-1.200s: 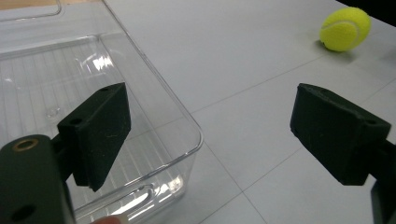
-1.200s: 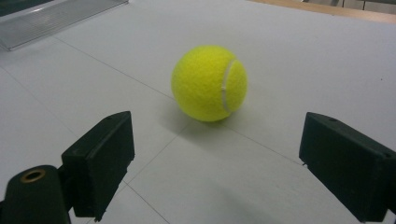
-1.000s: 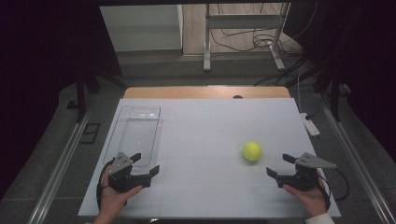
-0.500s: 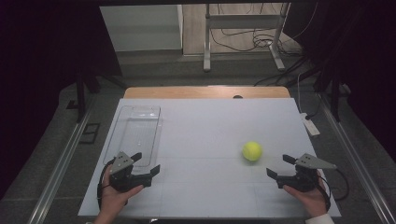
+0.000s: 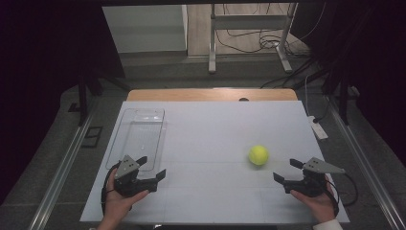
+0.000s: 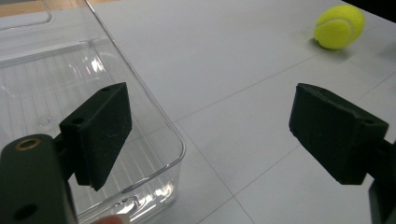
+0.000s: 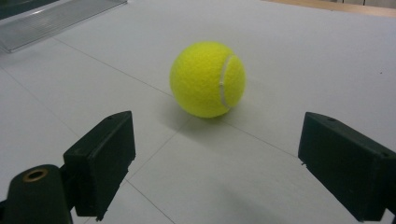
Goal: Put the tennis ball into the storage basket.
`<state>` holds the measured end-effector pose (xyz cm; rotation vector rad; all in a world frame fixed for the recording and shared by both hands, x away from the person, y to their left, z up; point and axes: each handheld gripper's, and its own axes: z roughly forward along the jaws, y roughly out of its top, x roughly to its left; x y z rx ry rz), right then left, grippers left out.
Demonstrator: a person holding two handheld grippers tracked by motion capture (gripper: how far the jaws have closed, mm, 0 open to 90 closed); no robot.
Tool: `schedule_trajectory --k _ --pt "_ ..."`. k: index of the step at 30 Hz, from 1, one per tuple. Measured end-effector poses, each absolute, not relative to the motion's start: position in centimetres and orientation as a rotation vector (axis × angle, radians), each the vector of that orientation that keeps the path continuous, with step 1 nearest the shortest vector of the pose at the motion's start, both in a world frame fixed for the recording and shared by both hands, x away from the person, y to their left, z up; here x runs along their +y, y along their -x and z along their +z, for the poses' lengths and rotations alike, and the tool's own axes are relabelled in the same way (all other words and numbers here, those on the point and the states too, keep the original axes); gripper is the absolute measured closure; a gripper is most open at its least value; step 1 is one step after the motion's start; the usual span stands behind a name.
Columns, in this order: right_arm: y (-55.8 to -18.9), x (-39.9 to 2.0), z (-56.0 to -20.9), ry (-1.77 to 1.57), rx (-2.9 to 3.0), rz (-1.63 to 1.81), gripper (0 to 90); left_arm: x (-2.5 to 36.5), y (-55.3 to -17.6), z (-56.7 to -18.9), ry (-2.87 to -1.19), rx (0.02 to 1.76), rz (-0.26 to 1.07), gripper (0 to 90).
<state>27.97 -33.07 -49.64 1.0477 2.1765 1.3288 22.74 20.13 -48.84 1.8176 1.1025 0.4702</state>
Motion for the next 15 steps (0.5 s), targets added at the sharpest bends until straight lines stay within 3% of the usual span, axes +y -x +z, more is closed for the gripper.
schedule_trajectory --k 15 --pt "-28.07 -33.08 -49.78 -1.056 2.182 1.317 11.7 19.48 -23.05 -48.26 -1.824 1.086 0.457 14.3"
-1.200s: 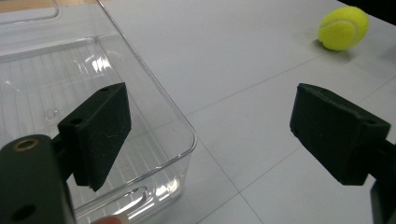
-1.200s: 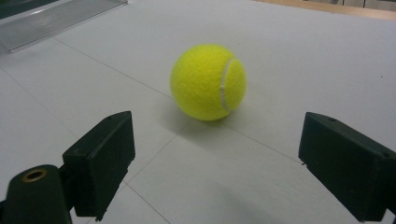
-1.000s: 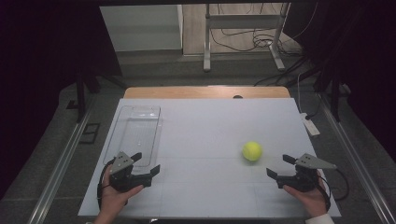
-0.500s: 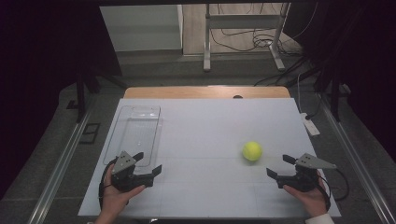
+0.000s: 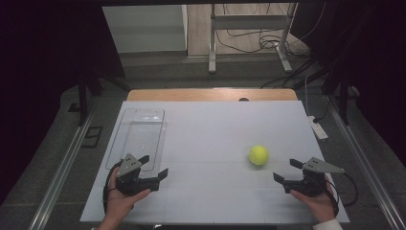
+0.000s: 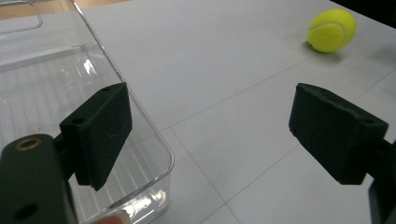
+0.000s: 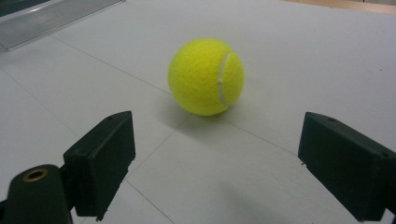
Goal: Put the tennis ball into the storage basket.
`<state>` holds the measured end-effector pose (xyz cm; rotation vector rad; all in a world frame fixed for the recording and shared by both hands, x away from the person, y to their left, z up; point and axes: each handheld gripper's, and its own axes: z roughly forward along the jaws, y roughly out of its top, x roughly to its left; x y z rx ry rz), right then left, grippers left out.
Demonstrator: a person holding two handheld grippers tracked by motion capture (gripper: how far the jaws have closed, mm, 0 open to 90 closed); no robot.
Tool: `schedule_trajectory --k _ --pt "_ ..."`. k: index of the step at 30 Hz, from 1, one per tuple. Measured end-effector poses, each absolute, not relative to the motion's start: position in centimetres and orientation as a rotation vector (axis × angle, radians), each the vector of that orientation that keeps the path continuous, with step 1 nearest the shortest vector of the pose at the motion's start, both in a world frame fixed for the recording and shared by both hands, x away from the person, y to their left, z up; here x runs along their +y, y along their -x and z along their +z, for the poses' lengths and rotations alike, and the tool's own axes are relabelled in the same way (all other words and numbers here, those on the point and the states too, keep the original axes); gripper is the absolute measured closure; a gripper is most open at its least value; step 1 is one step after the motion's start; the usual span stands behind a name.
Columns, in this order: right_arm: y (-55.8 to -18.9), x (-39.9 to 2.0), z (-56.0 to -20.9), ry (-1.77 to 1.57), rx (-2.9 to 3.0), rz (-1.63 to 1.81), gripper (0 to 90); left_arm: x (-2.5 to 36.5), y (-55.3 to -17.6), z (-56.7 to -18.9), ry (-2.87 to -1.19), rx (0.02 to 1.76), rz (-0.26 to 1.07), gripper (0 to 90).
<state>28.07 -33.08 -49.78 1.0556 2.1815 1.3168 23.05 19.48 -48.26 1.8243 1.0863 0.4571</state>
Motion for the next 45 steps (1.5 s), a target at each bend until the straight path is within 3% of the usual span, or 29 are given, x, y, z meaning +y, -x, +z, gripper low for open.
schedule_trajectory --k 45 --pt "-28.1 -33.2 -49.9 -1.062 2.183 1.32 11.7 15.8 -25.5 -45.9 -1.904 1.011 0.372 14.0"
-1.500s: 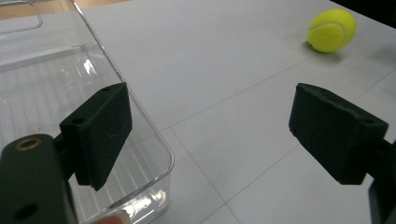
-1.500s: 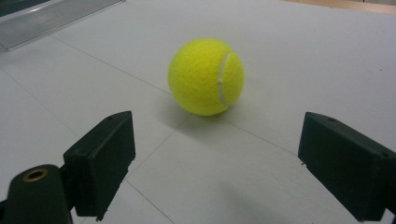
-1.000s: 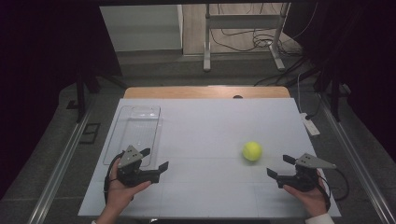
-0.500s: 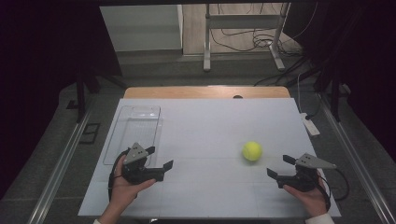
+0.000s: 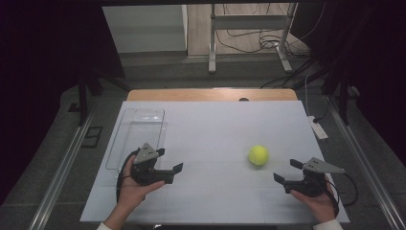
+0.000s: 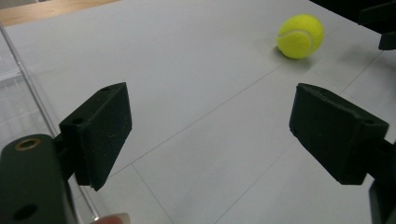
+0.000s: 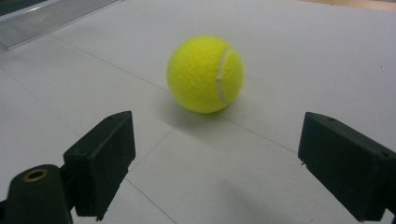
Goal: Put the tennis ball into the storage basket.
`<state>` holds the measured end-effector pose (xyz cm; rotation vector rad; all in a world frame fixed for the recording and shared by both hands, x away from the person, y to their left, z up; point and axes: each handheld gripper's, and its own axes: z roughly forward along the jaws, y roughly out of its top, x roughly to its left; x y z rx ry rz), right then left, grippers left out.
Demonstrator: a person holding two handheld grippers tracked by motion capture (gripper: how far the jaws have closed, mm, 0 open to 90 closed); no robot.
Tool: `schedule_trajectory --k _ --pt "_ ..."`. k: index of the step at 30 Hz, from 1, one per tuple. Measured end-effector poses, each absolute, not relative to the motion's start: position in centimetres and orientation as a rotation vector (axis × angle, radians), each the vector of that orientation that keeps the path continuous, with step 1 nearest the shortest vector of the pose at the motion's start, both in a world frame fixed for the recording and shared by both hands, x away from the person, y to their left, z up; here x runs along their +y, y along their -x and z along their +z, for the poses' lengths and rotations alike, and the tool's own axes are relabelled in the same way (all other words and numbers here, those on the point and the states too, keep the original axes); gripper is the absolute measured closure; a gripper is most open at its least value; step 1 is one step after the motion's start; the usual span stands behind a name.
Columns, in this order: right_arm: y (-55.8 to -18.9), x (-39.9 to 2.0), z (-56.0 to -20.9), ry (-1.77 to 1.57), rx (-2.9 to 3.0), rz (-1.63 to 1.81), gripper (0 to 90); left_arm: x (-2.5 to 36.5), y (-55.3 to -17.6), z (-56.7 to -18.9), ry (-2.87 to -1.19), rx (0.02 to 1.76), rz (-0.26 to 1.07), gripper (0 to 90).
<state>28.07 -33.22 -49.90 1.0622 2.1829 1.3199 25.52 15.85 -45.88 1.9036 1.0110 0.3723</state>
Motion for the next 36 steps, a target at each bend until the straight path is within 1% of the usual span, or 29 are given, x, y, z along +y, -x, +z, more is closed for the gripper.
schedule_trajectory --k 36 --pt "-28.1 -33.2 -50.1 -1.062 2.196 1.307 11.8 12.2 -27.9 -44.9 -1.953 0.945 0.315 13.6"
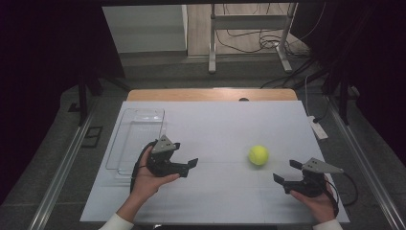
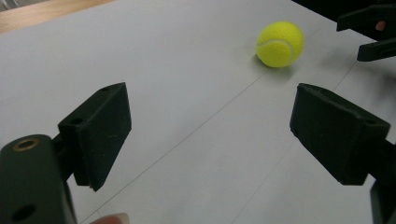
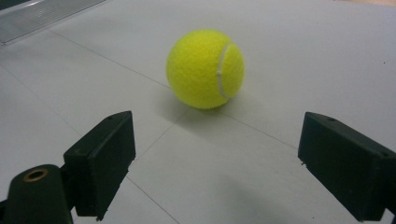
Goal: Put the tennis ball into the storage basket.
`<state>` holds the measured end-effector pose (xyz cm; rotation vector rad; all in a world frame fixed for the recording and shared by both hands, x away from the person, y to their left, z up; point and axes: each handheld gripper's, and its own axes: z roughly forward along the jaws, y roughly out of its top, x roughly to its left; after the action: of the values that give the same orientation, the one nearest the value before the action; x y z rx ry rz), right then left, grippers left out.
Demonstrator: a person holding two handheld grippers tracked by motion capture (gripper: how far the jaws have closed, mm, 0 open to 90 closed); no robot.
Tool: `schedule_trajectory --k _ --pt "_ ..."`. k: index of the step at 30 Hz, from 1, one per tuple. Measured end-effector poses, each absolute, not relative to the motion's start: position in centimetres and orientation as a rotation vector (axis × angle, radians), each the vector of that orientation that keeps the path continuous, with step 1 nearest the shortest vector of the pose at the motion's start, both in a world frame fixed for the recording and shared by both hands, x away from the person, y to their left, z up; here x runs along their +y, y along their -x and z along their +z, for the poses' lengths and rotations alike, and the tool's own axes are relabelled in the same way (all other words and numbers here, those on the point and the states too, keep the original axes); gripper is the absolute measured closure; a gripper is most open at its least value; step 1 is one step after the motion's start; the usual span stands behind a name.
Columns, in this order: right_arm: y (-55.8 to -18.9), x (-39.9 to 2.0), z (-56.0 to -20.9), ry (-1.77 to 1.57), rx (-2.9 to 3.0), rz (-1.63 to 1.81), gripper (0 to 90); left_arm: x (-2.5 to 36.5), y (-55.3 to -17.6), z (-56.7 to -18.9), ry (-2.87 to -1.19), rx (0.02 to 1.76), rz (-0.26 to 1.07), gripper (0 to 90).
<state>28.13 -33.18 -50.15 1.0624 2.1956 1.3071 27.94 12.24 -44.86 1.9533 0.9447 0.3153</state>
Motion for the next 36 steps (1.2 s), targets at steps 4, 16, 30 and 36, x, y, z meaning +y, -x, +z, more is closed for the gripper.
schedule_trajectory --k 4,16,30,36 --pt "-28.1 -33.2 -50.2 -1.063 2.198 1.303 11.8 12.0 -28.1 -44.9 -1.957 0.943 0.31 13.6" --pt "-28.2 -33.1 -50.2 -1.062 2.201 1.302 11.8 10.6 -28.7 -44.5 -1.967 0.918 0.299 13.4" --pt "-28.2 -33.2 -50.2 -1.061 2.203 1.305 11.8 9.5 -29.1 -44.3 -1.974 0.899 0.285 13.3" --pt "-28.2 -33.2 -50.2 -1.063 2.202 1.302 11.8 9.1 -29.3 -44.3 -1.98 0.892 0.275 13.3"
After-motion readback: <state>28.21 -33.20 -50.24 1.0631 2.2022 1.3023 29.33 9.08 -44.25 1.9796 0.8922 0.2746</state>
